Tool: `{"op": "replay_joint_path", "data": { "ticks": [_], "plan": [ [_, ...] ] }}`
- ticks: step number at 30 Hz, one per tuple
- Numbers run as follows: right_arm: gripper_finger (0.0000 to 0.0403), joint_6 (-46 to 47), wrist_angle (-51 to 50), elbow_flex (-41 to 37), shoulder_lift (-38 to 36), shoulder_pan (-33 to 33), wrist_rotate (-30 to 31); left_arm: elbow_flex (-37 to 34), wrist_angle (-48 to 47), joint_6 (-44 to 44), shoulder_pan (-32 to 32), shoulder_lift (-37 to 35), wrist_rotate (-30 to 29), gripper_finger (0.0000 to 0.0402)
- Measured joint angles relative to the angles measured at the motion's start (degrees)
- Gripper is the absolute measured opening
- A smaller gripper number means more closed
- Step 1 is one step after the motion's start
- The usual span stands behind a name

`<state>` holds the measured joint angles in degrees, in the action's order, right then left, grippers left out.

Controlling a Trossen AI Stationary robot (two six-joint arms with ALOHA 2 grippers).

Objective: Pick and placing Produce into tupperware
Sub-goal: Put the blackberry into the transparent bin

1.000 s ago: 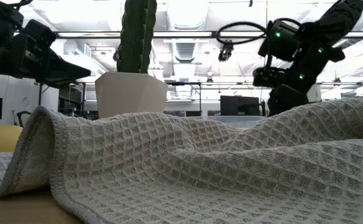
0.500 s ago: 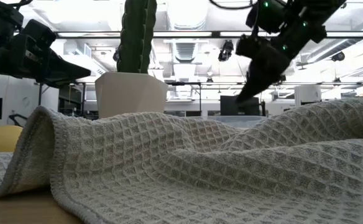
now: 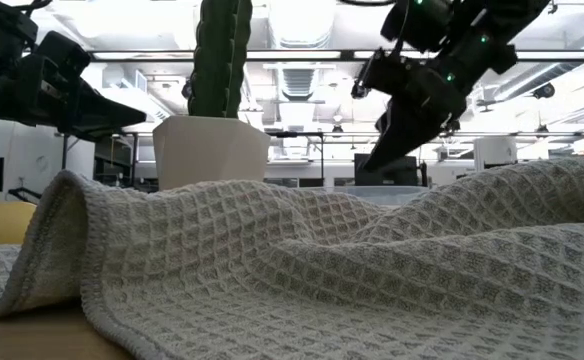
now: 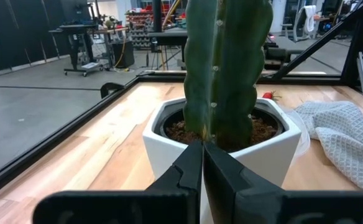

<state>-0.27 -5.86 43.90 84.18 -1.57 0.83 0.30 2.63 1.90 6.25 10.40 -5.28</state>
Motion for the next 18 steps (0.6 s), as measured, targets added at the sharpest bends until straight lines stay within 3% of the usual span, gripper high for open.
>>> {"op": "replay_joint_path", "data": {
  "ticks": [18],
  "plan": [
    [0.0094, -3.1, 10.8, 1.7, 10.7, -0.1, -6.4, 0.0, 0.0, 0.0, 0.0, 0.0, 0.0, 0.0]
  ]
}}
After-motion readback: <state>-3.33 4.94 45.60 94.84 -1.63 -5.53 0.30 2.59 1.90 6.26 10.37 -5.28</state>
